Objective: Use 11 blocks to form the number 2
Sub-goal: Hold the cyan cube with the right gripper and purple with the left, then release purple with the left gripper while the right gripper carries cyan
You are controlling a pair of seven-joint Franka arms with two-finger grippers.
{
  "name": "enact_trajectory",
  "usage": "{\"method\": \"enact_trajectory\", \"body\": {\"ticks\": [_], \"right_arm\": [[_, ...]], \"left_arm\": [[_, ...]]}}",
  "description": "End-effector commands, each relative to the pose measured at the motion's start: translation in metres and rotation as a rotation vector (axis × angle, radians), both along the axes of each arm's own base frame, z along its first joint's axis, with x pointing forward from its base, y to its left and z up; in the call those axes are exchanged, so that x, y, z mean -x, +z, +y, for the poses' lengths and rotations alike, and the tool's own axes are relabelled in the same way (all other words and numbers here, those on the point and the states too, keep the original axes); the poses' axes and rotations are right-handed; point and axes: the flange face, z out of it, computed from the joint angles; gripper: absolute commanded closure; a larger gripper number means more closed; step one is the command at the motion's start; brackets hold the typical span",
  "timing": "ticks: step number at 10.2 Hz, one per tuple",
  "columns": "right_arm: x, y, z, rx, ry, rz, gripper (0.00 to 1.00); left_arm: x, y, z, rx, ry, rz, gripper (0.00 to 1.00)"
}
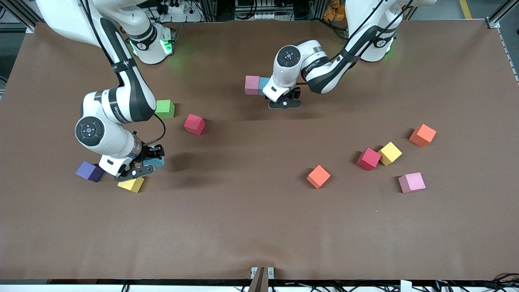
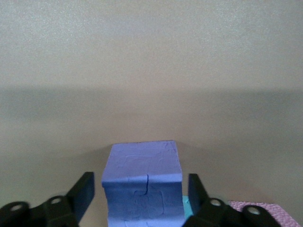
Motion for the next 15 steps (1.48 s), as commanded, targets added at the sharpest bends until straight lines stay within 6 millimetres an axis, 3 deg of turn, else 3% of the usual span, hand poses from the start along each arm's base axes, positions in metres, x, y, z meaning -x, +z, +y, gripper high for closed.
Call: {"method": "enact_trajectory", "body": {"ticks": [1,3,5,8,10,12,15], "right_arm": [[0.017,0.018,0.009,-0.016,-0.044,-0.009,0.52],[0.034,0.025,0.037,-0.012,-0.102,-0.009,0.52],[0.051,0.033,0.063,-0.034,-0.141,-0.003,0.52],[0.077,0.039,0.086,-0.077,-0.163,0.022,0.52],[0.092,0.037,0.114,-0.066,-0.191,0.033,0.52],[0.11,0.031,0.159,-0.063,-0.189,0.034,0.52],[0.125,0.026,0.22,-0.064,-0.166,0.018,0.52]], "left_arm": [[0.001,0.001,-0.004,-0.011,-0.018,-0.011,0.0],[0.001,0.01,-0.004,-0.027,-0.029,-0.024,0.0],[0.005,0.038,-0.008,-0.034,-0.056,-0.069,0.0],[-0.019,0.071,0.0,-0.016,-0.07,-0.143,0.0],[-0.071,0.093,0.025,0.011,-0.047,-0.183,0.0],[-0.13,0.113,0.055,0.04,-0.034,-0.223,0.0],[-0.225,0.113,0.111,0.051,-0.146,-0.266,0.0]]}}
